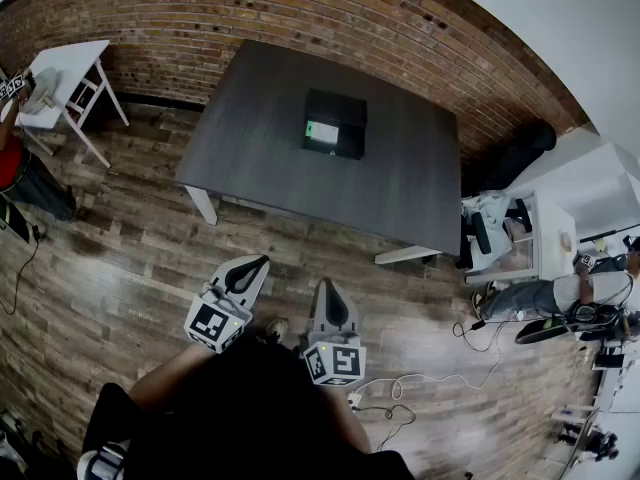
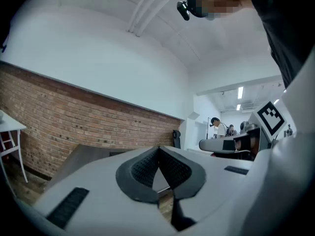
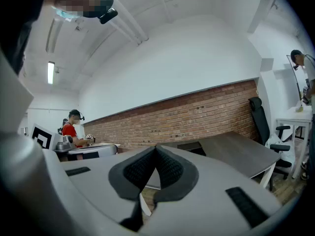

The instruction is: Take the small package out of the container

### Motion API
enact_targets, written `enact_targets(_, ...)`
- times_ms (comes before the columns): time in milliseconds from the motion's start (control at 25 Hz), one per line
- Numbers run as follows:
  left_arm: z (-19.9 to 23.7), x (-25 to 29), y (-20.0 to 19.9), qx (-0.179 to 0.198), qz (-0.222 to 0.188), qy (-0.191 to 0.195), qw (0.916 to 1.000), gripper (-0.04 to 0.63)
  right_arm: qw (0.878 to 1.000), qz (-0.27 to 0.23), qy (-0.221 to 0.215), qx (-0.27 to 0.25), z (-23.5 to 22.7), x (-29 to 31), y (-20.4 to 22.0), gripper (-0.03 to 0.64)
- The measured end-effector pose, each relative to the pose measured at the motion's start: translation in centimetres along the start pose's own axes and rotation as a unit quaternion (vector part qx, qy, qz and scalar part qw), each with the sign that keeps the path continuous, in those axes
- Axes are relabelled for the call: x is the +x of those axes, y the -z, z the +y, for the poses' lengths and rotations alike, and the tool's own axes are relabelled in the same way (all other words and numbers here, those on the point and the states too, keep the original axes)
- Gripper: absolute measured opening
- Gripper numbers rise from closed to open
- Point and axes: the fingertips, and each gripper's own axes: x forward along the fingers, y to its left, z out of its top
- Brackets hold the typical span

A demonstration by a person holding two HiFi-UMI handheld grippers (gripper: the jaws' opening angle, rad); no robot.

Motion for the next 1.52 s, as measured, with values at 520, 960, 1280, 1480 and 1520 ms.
enact_targets(520, 0.7, -0.1, -0.3, -0.004, 0.001, -0.001, 1.0, 0.034, 1.0, 0.004, 0.001, -0.005, 0.6, 0.6, -0.5, 0.023)
enact_targets(960, 1.9, -1.5, -0.5, -0.006, -0.002, 0.009, 0.9999, 0.032, 1.0, -0.006, 0.0, 0.01, 2.6, 1.1, -0.4, 0.023)
enact_targets(1280, 4.0, -3.4, -0.8, -0.001, -0.004, 0.012, 0.9999, 0.034, 1.0, 0.0, 0.0, -0.002, 5.6, 2.4, 0.0, 0.023)
enact_targets(1480, 6.0, -5.2, -0.5, -0.007, -0.002, 0.013, 0.9999, 0.034, 1.0, 0.002, 0.0, -0.009, 8.2, 3.2, 0.4, 0.023)
enact_targets(1520, 6.4, -5.6, -0.5, -0.008, -0.002, 0.014, 0.9999, 0.034, 1.0, 0.001, 0.0, -0.011, 8.8, 3.3, 0.6, 0.023)
